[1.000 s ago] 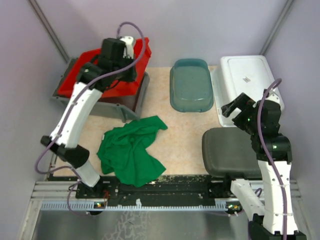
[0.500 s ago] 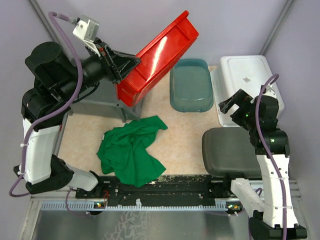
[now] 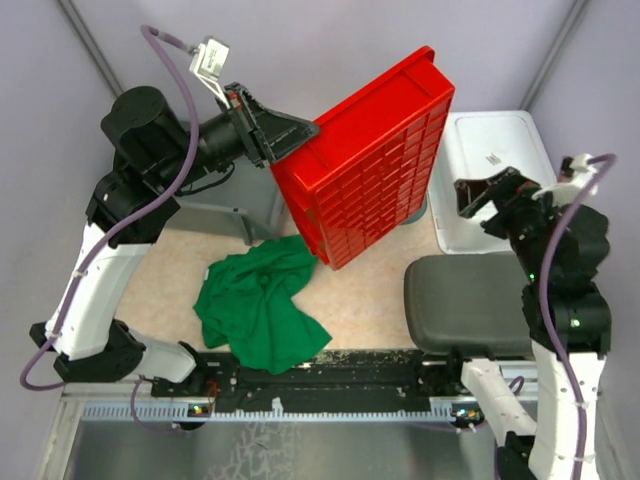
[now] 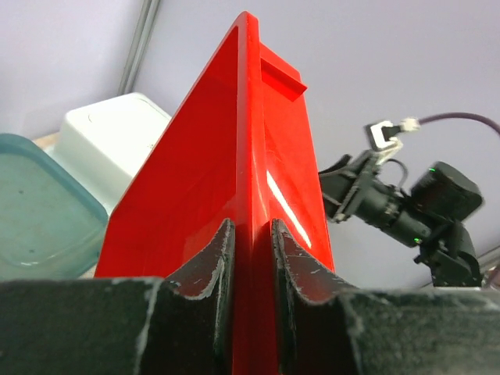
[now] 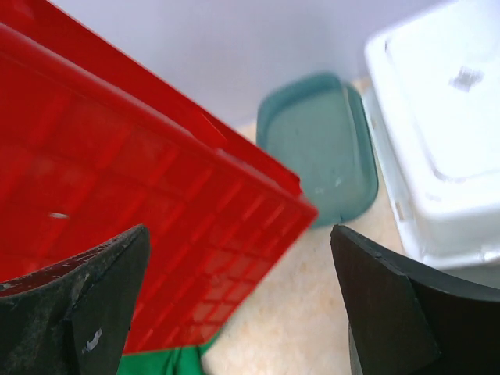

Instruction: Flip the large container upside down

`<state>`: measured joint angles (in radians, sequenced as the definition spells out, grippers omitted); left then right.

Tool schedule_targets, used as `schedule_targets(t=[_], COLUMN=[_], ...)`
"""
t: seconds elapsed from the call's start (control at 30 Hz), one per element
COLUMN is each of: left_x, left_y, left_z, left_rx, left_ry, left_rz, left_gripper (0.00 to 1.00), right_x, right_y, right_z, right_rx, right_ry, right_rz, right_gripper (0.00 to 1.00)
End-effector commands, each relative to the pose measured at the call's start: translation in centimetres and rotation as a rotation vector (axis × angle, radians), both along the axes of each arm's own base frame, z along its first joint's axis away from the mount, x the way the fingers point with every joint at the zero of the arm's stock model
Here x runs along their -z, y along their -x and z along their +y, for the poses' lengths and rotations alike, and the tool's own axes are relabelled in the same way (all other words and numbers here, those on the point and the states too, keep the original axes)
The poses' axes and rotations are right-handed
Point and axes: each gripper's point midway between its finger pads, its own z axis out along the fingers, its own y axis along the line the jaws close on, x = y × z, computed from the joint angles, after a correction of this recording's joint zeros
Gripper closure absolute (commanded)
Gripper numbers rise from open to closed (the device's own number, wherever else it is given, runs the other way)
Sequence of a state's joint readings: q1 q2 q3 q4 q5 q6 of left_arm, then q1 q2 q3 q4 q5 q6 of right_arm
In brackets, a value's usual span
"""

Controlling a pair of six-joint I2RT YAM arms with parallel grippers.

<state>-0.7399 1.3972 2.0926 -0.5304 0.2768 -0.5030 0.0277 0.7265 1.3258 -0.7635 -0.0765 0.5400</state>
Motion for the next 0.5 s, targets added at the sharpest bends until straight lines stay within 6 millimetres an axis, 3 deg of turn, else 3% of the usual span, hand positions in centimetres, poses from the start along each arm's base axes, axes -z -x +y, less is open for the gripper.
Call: schedule_targets(t=[0.0,0.13,0.33,0.47], left_x=[-6.6,-4.6,0.6,1.4], left_y=[2.0,1.7,1.1,2.1], left_z=[2.4,2.4,1.9,1.5], left_rx=[-0.016,-0.030,0.033,0.115], left_ry=[0.211,0.177,0.121,0.106], left_rz=[-0.087,0.026,0.231,0.274], left_gripper=[1.00,1.00,1.00,1.00], right_x=[-7.5,-7.9,-8.0,-8.6], right_y=[2.0,2.8,3.3,3.5], right_z=[-1.5,-3.3,-5.0,-5.4], right_rx=[0.065,0.155,0.230,0.244], right_ry=[0.070,0.109,0.189,0.243], right_rz=[-0.239,-0.236,-0.235,-0.248], right_gripper=[0.02,0.02,0.02,0.02])
